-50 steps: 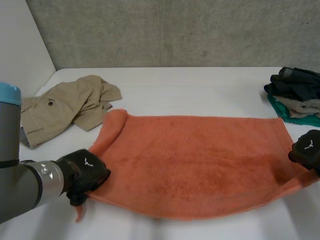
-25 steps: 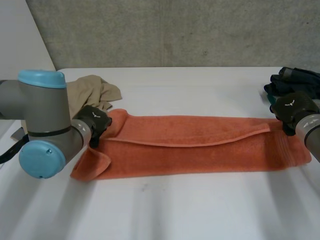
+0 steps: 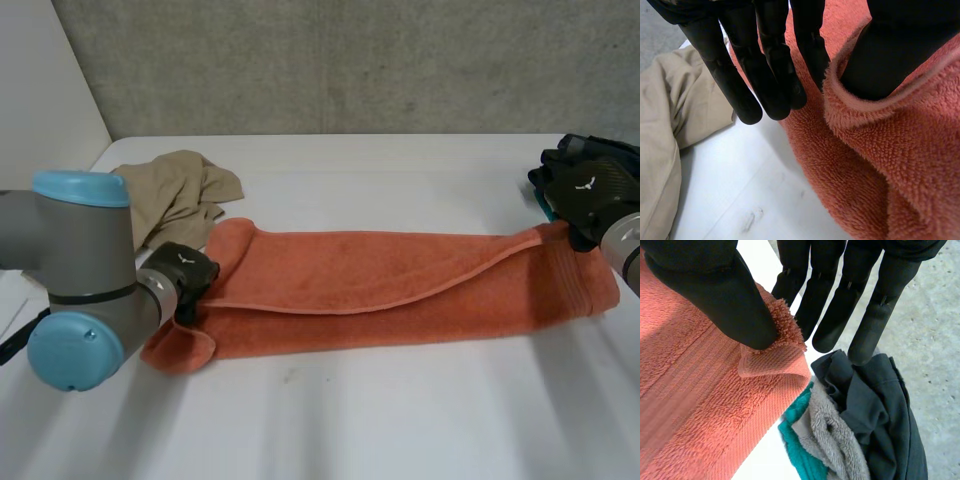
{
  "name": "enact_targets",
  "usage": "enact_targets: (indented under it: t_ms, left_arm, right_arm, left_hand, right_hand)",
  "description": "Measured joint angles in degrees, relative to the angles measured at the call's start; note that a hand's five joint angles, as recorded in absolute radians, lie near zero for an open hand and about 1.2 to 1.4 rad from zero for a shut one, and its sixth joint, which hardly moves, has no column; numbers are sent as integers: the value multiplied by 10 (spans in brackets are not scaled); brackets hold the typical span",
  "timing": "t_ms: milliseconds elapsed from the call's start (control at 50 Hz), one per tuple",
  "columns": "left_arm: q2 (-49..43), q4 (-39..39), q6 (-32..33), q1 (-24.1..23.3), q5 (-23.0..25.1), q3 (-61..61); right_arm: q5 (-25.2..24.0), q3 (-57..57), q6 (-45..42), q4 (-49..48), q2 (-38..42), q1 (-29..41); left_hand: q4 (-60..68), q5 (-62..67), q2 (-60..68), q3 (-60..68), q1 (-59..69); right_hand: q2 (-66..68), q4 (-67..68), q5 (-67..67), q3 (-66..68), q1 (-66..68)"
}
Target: Fold the laundry.
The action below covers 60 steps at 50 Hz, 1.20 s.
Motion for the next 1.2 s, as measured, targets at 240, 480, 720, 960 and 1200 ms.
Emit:
enact_targets:
  t_ms: [240, 480, 720, 960, 1200]
  left_arm:
    - [-15, 126, 67, 11, 47, 269]
    - [63, 291, -34, 22, 36, 421]
    - [69, 221, -64, 47, 56, 235]
    - [55, 246, 3, 99, 159, -51]
    - [-13, 270, 81, 150, 181, -95]
  right_arm:
    - [61, -177, 104, -235, 81, 24]
    - [127, -272, 273, -427, 15, 29]
    - [51, -173, 269, -254, 3, 28]
    - [-53, 12, 219, -152, 4, -19]
    - [-77, 53, 150, -141, 40, -43]
  left_hand:
    - [3, 0, 2, 2, 0]
    - [3, 0, 2, 2, 0]
    - [3, 0, 3, 2, 0]
    - [3, 0, 3, 2, 0]
    - [-245, -225, -243, -236, -238]
  right_hand:
    - [0, 1, 0, 0, 0]
    - [0, 1, 1, 0, 0]
    - [0, 1, 1, 0, 0]
    - [0, 1, 1, 0, 0]
    - [0, 1, 1, 0, 0]
